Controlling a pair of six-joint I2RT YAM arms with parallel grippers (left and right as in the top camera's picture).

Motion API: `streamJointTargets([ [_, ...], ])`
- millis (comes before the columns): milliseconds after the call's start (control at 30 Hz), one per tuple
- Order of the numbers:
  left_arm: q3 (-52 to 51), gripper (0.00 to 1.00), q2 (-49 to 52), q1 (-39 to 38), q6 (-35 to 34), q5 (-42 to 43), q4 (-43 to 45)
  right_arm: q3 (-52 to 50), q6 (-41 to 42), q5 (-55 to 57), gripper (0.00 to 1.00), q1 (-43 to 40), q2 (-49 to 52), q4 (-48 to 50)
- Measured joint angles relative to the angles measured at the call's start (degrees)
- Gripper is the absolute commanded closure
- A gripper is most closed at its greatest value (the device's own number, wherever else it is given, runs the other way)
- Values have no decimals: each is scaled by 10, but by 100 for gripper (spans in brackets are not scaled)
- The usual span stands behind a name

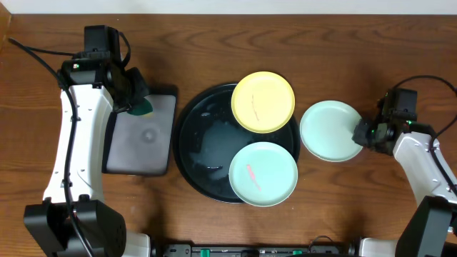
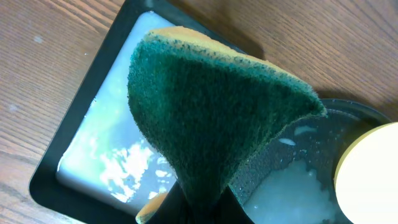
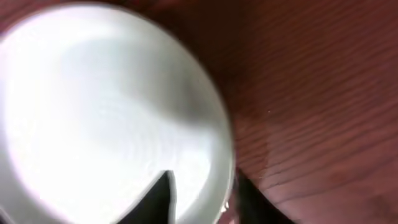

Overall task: Clean dirty plates on tray and stack at the side
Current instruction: 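Move right gripper to the lower light-green plate and drag it to tray center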

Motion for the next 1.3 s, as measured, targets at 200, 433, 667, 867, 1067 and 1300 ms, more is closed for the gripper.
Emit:
streamJointTargets([
  [200,0,92,0,0,0,0,2,62,-24,-113,53,10,-16,-112],
  [433,0,92,0,0,4,0,3,83,-33,-188,49,160,-37,-202],
  [667,0,92,0,0,5,0,3,-5,2,-174,56,279,-37,-175],
  [867,0,92,0,0,11,0,3,-64,45,-165,63,310,-35,-101],
  [1067,0,92,0,0,13,0,3,-88,70,-166,99,321,-14,-75],
  [1300,0,92,0,0,13,0,3,-53,77,-167,99,329,-12,-98],
])
